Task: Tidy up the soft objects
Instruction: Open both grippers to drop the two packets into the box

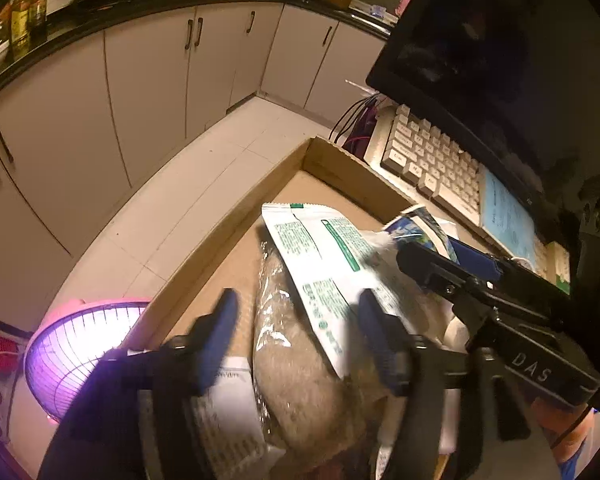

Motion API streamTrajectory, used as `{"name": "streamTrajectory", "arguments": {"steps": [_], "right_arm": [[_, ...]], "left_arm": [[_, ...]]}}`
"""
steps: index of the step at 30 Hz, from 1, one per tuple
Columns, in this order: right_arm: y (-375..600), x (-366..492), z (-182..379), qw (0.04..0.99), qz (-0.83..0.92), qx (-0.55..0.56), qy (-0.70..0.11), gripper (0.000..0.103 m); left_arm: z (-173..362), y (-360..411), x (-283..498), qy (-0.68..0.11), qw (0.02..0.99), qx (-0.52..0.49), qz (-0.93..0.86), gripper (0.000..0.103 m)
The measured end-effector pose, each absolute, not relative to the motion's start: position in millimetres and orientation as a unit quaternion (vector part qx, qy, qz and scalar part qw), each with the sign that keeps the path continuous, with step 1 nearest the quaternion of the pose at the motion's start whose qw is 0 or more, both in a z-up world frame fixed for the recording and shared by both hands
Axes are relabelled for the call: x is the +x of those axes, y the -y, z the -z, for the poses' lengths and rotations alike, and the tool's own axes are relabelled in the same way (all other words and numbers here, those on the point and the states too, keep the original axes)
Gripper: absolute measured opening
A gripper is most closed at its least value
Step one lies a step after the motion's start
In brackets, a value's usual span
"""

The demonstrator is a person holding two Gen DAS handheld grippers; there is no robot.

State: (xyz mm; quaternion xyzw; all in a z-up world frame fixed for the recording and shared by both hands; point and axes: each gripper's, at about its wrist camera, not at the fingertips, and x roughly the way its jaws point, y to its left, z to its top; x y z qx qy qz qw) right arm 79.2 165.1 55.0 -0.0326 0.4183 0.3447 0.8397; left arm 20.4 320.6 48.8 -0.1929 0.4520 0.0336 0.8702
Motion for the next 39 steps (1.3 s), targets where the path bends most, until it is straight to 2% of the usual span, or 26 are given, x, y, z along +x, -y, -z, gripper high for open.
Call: {"name": "streamTrajectory", "arguments": {"steps": [7, 10, 17, 22, 28, 39], "right_arm": [[-150.5, 66.2, -64.6, 0.847, -0.345, -0.016, -0.405, 0.06], [-139.2, 55.5, -72.7, 0.852, -0.345, -0.007, -0.394, 0.069], [-112.7, 24.9, -95.8, 0.863, -0.346, 0.007, -0.368, 0.093], [-87.7, 3.3, -102.4, 0.868, -0.34, 0.021, -0.362, 0.102], [-40.7, -18.8, -93.2, 0.872, -0.311, 0.041, -0.376, 0.102], [60.6, -32.1, -58.8, 0.886, -0.195, 0.069, -0.416, 0.102]], "left_arm": [[-56.6, -314.2, -0.5, -0.443, 0.875, -0.192, -0.04, 0.079], [-63.2, -308.0, -12.7, -0.43, 0.883, -0.183, -0.043, 0.083], [-75.0, -283.8, -39.0, -0.392, 0.909, -0.138, -0.035, 0.084], [-76.3, -268.9, -50.3, -0.394, 0.907, -0.15, -0.015, 0.089], [-74.6, -245.2, -55.3, -0.412, 0.897, -0.158, 0.016, 0.096], [-74.6, -164.0, -53.1, -0.444, 0.885, -0.097, 0.099, 0.097]]}}
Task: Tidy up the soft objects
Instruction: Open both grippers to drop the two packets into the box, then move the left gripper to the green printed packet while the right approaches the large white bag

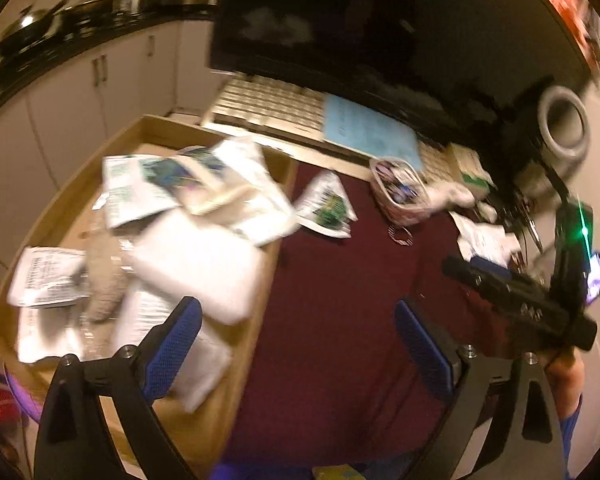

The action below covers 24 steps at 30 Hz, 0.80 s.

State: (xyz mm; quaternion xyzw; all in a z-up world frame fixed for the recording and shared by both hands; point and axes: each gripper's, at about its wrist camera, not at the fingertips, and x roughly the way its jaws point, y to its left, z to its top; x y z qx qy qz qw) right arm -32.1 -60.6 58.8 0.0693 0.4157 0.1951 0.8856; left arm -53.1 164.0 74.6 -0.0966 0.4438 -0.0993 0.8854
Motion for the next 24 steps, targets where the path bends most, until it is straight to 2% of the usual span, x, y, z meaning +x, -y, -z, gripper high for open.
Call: {"name": "streamTrajectory", "arguments": {"steps": [15, 22, 24], "right_arm": [[182.7, -30.4, -60.9, 0.905, -0.035, 0.07, -0.417, 0.102], [222.6, -21.6, -61.2, 0.904, 0.011, 0.074, -0.42, 0.102], [227.2, -17.8, -60.8, 0.903, 0.015, 0.072, -0.424, 0.102]], "left_arm": [[-67.2, -100.6, -13.2, -0.458, 0.882, -0.033, 0.101, 0.097], [-64.4, -69.1, 50.4, -0.453, 0.886, 0.074, 0.062, 0.097], [-62.3, -65.1, 62.8, -0.461, 0.882, 0.078, 0.064, 0.097]]}}
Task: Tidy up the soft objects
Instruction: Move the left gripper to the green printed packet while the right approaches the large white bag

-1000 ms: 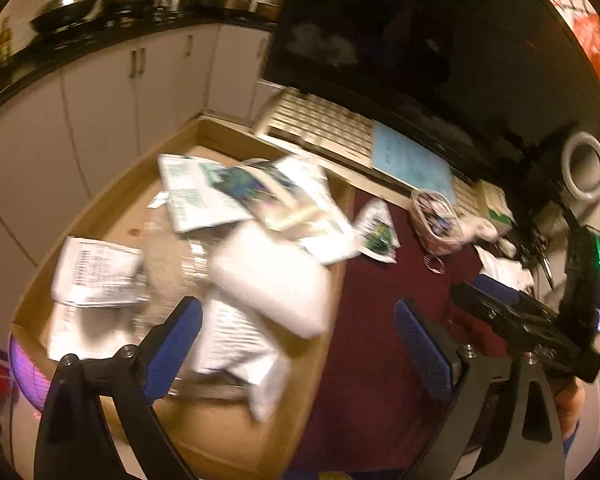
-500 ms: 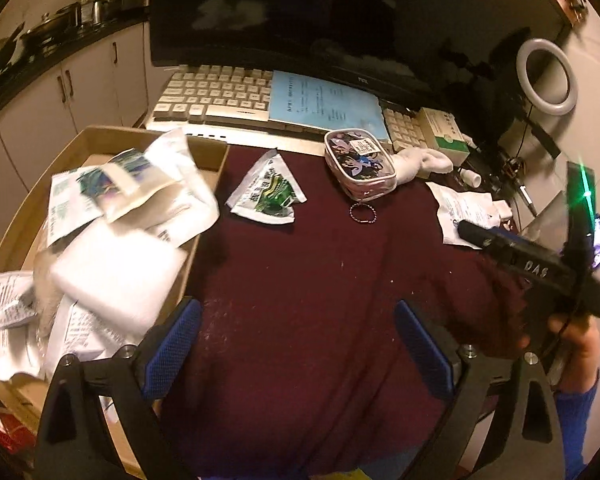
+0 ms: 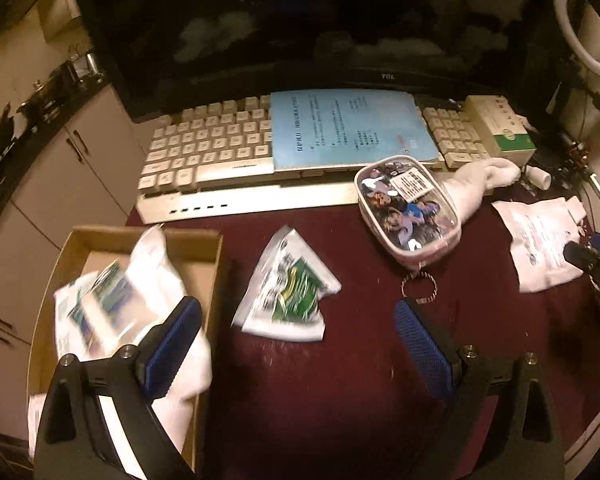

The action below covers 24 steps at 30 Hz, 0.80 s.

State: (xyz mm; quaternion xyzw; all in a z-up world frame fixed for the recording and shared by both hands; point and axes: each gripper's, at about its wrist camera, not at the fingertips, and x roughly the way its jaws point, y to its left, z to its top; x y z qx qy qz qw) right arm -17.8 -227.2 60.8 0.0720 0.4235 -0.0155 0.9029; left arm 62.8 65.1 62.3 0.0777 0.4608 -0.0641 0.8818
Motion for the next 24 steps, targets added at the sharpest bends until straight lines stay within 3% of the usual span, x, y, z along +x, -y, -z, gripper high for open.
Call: {"name": "streamTrajectory", "arguments": {"steps": [15, 18, 22, 24], "right_arm": [[245.5, 27.5, -24.3, 0.878, 0.049, 0.067, -0.472, 0.102], [248.2, 30.8, -12.8, 0.87, 0.033, 0.097, -0.482, 0.102], [244.5, 31.6, -10.1, 0.874, 0.038, 0.091, -0.475, 0.103], [243.3, 31.4, -9.2, 0.875, 0.042, 0.092, -0.473, 0.103]], "left_arm": [[-25.2, -56.6, 117.5, -0.495, 0.855, 0.147, 0.049, 0.096], [-24.8, -56.6, 115.5, -0.49, 0.857, 0.156, 0.042, 0.089], [-30.2, -61.6, 108.6, -0.479, 0.863, 0.158, 0.037, 0.072], [-35.0, -63.9, 100.8, -0.475, 0.866, 0.15, 0.046, 0.072]]}}
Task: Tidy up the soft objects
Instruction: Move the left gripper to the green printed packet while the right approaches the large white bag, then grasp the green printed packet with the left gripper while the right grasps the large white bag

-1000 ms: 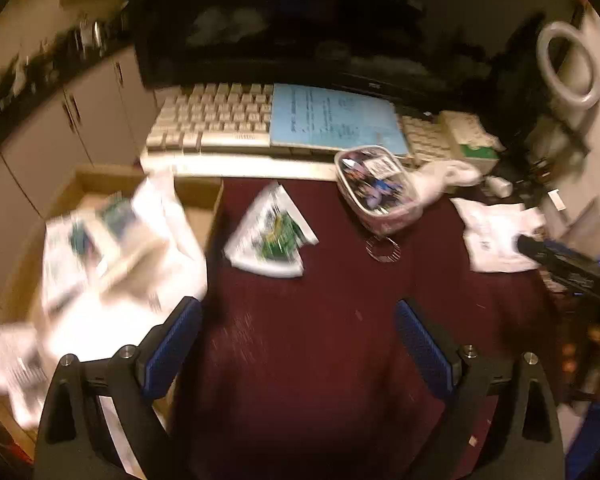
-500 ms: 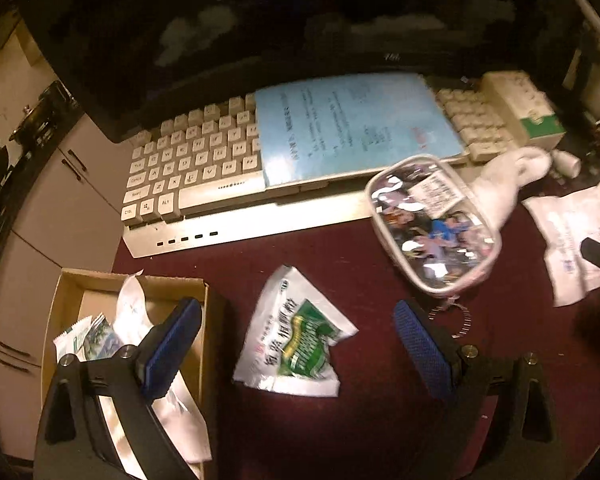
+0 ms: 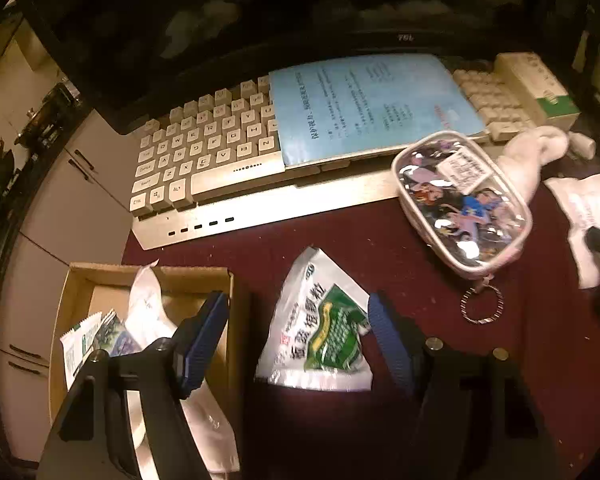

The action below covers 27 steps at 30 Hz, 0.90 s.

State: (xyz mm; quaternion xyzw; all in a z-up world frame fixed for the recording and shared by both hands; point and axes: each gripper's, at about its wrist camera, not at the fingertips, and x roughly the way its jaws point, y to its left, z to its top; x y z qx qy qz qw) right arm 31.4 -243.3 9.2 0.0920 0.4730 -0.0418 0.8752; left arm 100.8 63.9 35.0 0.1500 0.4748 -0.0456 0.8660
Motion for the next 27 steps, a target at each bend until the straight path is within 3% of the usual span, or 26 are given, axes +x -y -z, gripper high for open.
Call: {"name": "streamTrajectory", "arguments": {"steps": [6, 11, 15, 22, 24, 26, 27], "right_arm": [[238.4, 24.7, -11.0, 0.877, 0.036, 0.098, -0.469, 0.103], [235.4, 23.3, -10.6, 0.879, 0.041, 0.095, -0.466, 0.103], [234.9, 17.7, -11.8, 0.879, 0.04, 0.098, -0.465, 0.103], [235.8, 13.7, -12.8, 0.88, 0.036, 0.098, -0.464, 0.103], [233.7, 11.8, -14.0, 0.881, 0.034, 0.093, -0.464, 0.098], [229.2, 7.7, -17.5, 0.882, 0.031, 0.084, -0.462, 0.08], [227.7, 5.8, -19.2, 0.883, 0.03, 0.082, -0.462, 0.076]], "left_arm": [[-48.3, -49.7, 85.9, -0.45, 0.872, 0.17, 0.087, 0.072], [-27.2, -43.0, 98.4, -0.474, 0.855, 0.198, 0.079, 0.048], [-13.1, -49.9, 107.6, -0.488, 0.85, 0.184, 0.079, 0.048], [-18.3, -51.1, 95.1, -0.5, 0.848, 0.128, 0.12, 0.031], [-19.9, -52.1, 86.7, -0.507, 0.844, 0.099, 0.143, 0.03], [-20.6, -49.6, 73.8, -0.512, 0.839, 0.08, 0.164, 0.029], [-20.3, -47.6, 67.3, -0.513, 0.837, 0.073, 0.174, 0.028]]}}
